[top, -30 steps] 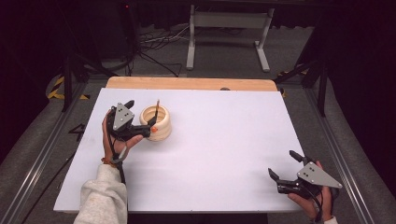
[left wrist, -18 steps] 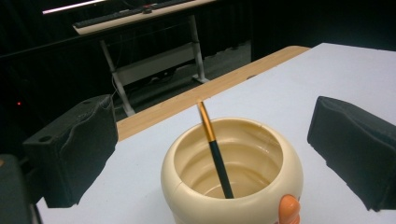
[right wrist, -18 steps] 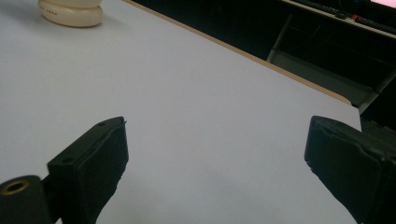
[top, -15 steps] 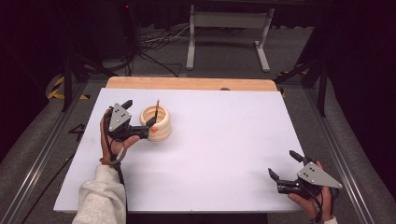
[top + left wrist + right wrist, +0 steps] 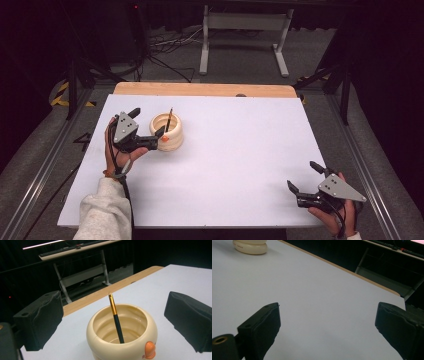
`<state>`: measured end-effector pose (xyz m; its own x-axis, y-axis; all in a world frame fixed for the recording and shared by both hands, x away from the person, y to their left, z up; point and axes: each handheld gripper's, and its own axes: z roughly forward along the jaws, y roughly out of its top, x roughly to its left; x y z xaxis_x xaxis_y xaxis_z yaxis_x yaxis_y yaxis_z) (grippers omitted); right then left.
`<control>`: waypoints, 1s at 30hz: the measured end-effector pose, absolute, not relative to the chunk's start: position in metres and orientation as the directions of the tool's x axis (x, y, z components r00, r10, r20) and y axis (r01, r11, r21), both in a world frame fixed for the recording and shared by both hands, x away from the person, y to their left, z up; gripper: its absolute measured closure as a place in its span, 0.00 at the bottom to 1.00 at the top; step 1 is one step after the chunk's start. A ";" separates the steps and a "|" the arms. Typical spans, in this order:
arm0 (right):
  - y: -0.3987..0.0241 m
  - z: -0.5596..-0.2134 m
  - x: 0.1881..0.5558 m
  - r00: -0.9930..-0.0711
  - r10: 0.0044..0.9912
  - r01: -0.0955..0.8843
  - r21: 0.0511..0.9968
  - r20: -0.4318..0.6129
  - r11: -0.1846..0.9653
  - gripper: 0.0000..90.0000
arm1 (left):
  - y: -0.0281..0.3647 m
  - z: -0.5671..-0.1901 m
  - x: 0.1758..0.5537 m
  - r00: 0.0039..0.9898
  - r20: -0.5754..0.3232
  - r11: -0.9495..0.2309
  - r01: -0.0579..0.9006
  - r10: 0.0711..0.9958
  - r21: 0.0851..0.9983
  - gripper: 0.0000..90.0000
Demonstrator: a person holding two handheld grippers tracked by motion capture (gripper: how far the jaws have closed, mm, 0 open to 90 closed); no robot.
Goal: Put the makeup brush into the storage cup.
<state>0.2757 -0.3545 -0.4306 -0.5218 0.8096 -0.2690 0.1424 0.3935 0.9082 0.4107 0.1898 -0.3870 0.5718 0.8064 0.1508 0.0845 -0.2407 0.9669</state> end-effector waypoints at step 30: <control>-0.341 -0.428 0.273 -0.534 0.793 0.118 0.902 -0.295 0.415 0.08 | 0.193 -0.372 0.374 0.642 0.225 -0.325 0.040 0.733 0.945 0.04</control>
